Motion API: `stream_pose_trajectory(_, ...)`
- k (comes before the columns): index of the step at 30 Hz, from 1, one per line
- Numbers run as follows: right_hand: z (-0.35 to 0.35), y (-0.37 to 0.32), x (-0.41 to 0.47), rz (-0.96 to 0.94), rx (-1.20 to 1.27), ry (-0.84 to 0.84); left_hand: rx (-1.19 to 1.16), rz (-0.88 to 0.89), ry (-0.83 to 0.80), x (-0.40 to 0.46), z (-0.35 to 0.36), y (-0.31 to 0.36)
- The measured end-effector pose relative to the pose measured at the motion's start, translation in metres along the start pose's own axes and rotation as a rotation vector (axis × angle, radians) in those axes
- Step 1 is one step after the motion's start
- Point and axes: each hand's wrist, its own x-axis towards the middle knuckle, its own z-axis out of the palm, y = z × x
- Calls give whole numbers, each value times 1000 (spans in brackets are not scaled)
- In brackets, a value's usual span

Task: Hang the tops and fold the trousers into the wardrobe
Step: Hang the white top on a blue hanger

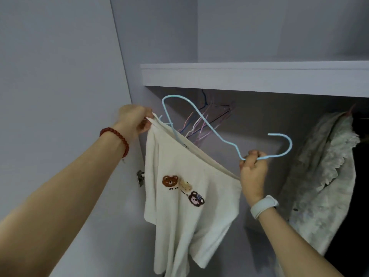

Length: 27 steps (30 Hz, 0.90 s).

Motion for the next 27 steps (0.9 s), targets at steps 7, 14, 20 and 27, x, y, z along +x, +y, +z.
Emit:
stream_pose_trajectory(7, 0, -37, 7, -163, -7, -109, 115, -60, 89, 15, -29, -13)
stream_pose_trajectory(14, -8, -30, -2, -264, -261, -237, 142, -66, 68, 16, -26, -23)
stream_pose_trajectory(20, -2, -26, -3, -330, -690, -520, 587, 200, 55, 16, -15, -23)
stream_pose_trajectory(27, 22, -44, 4, -141, -847, -894, 701, 106, -237, -16, 9, -60)
